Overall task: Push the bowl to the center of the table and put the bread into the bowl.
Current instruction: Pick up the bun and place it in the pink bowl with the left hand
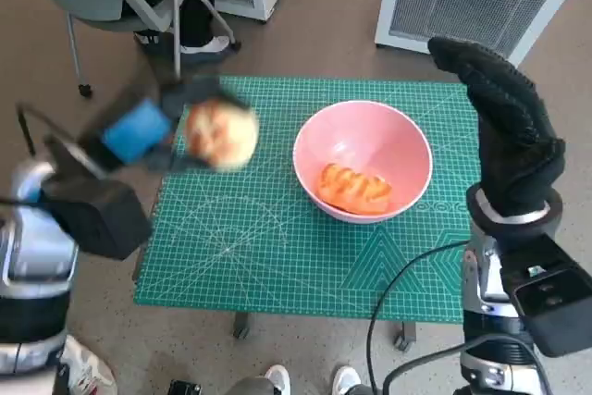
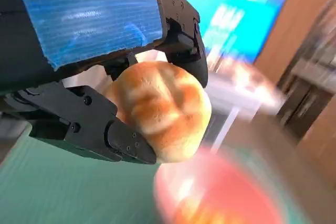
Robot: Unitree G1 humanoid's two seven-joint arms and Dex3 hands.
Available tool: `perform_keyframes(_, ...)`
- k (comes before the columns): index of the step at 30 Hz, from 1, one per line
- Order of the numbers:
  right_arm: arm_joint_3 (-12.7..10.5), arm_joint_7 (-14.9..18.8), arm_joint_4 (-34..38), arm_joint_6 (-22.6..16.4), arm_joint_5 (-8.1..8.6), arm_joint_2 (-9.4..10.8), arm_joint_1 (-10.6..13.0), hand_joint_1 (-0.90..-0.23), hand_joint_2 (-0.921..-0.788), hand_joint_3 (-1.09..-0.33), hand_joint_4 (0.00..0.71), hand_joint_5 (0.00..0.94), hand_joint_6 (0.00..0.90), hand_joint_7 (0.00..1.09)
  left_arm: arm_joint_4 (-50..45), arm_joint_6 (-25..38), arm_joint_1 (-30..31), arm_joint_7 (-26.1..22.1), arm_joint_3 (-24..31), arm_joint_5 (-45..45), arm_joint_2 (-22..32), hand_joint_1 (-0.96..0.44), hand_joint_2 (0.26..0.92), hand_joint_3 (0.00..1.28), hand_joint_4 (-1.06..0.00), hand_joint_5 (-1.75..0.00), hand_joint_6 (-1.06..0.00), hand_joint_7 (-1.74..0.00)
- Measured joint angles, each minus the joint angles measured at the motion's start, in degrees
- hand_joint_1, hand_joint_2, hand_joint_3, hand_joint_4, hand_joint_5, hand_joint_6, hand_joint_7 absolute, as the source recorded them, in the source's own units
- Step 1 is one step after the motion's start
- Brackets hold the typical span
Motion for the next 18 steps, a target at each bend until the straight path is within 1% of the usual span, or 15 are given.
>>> perform_keyframes(5, 0.0, 0.0, 0.7, -0.4, -0.09, 0.2, -0.5, -0.587, -0.921, -0.749, 0.312, 0.0, 0.024, 0.69, 4.8, -4.5, -6.8, 1.9, -2.8, 0.0, -4.6, 0.0, 0.896, 0.02, -0.75, -1.09, -0.78, -1.03)
perform_keyframes(9, 0.0, 0.0, 1.4, -0.7, -0.34, 0.3, -0.7, -0.59, -0.921, -0.749, 0.312, 0.0, 0.018, 0.69, 11.1, -9.5, -11.3, 2.3, -5.7, 0.4, -8.2, 0.0, 0.903, 0.02, -0.75, -1.07, -0.75, -1.08)
perform_keyframes(11, 0.0, 0.0, 1.7, -0.9, -0.59, 0.4, -0.7, -0.592, -0.921, -0.749, 0.311, 0.0, 0.017, 0.69, 14.0, -11.2, -12.9, 2.3, -7.1, 1.2, -9.6, 0.0, 0.908, 0.02, -0.74, -1.08, -0.73, -1.09)
perform_keyframes(18, -0.2, -0.3, 2.0, -1.2, -0.68, 0.4, -0.8, -0.597, -0.921, -0.749, 0.311, 0.0, 0.016, 0.69, 26.5, -15.8, -17.9, 2.5, -11.8, 3.8, -14.8, 0.0, 0.919, 0.04, -0.7, -1.13, -0.67, -1.15)
